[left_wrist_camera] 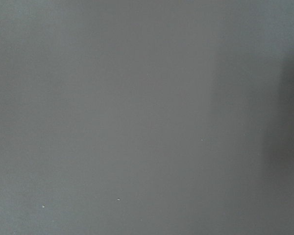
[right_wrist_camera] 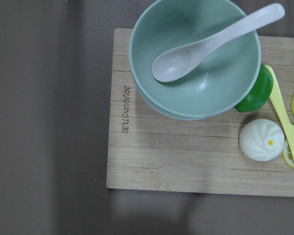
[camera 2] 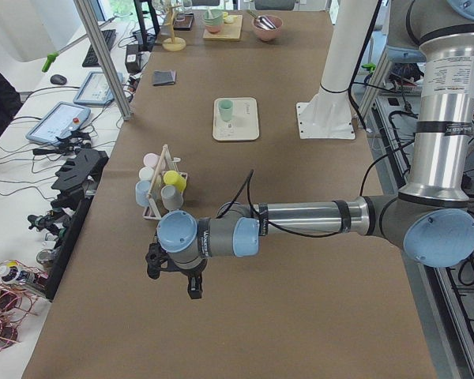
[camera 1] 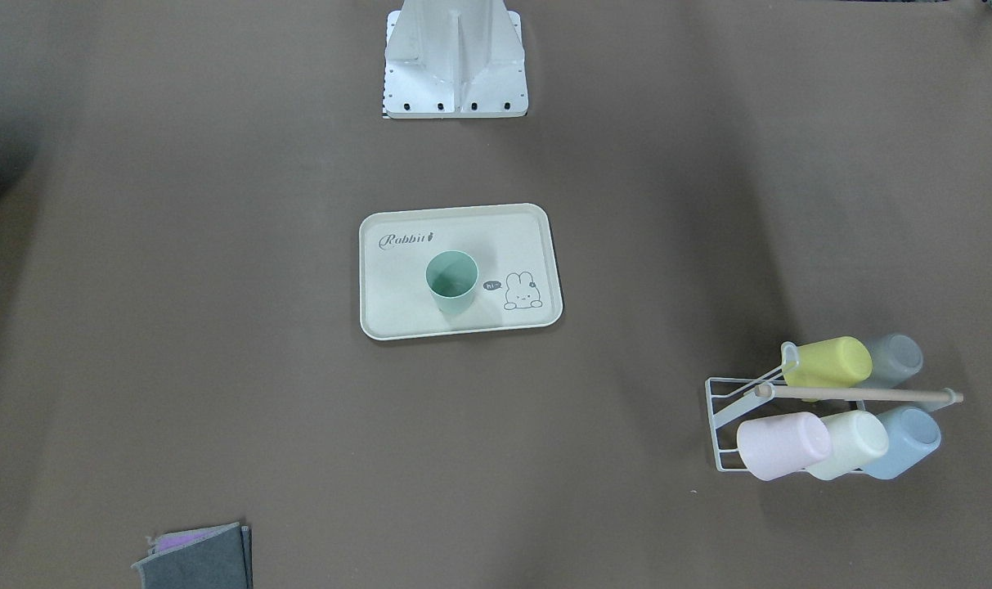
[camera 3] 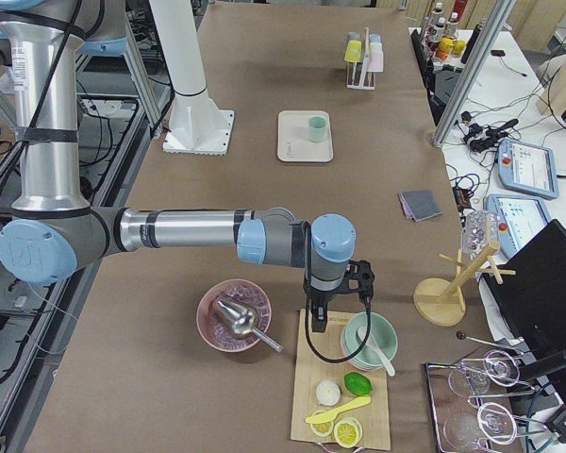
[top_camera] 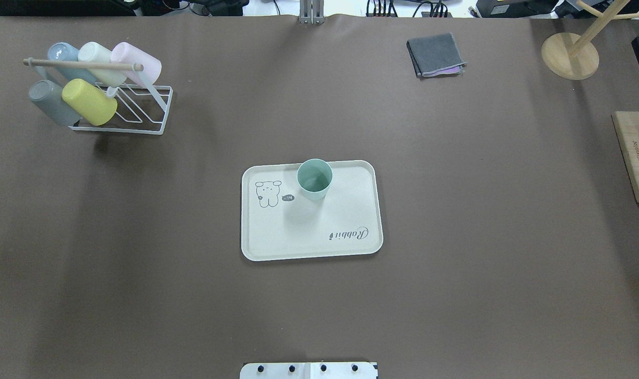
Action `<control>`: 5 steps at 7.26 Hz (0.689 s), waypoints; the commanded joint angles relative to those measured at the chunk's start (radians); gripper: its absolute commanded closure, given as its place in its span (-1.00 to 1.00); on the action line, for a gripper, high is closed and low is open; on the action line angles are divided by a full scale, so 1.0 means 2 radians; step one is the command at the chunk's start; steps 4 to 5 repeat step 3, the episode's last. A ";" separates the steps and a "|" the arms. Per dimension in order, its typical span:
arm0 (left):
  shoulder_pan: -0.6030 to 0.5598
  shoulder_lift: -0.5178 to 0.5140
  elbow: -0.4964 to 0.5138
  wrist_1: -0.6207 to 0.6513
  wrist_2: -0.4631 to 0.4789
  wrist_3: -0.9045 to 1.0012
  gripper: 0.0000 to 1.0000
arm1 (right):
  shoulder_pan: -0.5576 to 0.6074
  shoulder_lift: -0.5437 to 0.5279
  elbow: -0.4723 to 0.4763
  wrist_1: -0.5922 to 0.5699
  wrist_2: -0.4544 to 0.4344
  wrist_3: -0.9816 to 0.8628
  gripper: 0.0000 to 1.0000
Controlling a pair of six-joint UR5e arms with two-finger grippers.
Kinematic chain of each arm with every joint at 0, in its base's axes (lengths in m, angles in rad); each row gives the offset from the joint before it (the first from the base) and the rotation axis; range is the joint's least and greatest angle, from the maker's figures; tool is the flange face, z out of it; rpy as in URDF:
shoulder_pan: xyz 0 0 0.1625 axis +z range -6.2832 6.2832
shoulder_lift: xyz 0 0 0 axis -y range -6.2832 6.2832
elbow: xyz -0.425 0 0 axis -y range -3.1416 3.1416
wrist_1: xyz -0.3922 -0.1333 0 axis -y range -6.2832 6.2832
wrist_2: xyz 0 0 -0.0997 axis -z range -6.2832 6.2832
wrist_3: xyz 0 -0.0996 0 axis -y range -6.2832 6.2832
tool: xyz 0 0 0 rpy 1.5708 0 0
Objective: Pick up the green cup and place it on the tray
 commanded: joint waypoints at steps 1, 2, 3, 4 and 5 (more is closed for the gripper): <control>0.000 -0.002 0.001 0.001 0.001 0.001 -0.96 | 0.000 0.000 0.000 0.000 -0.001 0.000 -1.00; 0.000 -0.002 0.001 0.001 0.001 0.001 -0.96 | 0.000 0.000 -0.001 0.000 -0.001 -0.001 -1.00; 0.000 -0.003 0.001 0.001 0.001 0.001 -0.96 | 0.000 0.000 -0.001 0.000 -0.001 0.000 -1.00; 0.000 -0.003 0.001 0.001 0.001 0.001 -0.96 | 0.000 0.000 -0.001 0.000 -0.001 0.000 -1.00; 0.000 -0.003 0.001 0.001 0.001 0.001 -0.96 | 0.000 0.000 -0.001 0.000 -0.001 0.000 -1.00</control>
